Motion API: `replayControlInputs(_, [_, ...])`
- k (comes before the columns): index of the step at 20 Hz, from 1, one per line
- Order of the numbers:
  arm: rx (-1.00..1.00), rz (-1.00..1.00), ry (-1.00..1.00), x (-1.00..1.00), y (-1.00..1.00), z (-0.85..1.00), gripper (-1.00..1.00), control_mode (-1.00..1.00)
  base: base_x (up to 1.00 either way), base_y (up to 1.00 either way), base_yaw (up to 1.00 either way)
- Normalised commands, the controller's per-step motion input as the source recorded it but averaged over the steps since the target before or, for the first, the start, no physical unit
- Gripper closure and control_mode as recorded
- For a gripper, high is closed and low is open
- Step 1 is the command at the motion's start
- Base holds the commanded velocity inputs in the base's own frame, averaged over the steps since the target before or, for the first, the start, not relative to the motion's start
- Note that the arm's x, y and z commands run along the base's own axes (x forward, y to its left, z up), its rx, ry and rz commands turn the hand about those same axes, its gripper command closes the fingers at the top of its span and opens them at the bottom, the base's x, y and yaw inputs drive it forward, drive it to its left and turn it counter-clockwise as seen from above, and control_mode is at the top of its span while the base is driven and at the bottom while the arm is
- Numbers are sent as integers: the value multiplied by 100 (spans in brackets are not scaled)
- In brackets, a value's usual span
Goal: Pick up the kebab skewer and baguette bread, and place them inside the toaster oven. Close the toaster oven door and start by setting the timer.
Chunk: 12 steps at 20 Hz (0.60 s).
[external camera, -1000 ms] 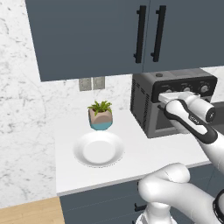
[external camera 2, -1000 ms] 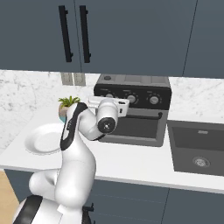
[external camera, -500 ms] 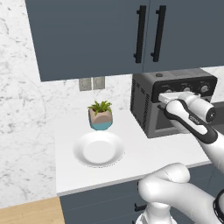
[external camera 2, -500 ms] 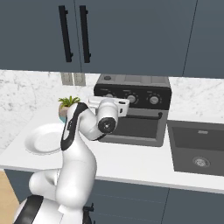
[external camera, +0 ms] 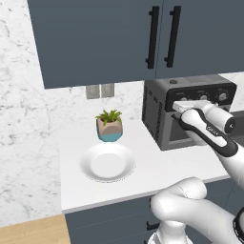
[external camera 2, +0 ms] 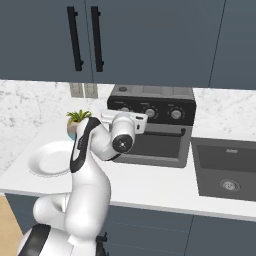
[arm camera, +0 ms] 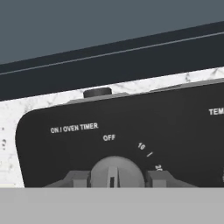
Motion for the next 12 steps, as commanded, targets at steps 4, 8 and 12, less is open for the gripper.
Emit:
replayControlInputs(4, [14,-4,0,-4,0,0,100,-100,0,0,0])
replayControlInputs(8, [17,-2,0,-3,0,0,100,-100,0,0,0])
replayControlInputs(12, [19,-2,0,-1,-1,0,100,-100,0,0,0])
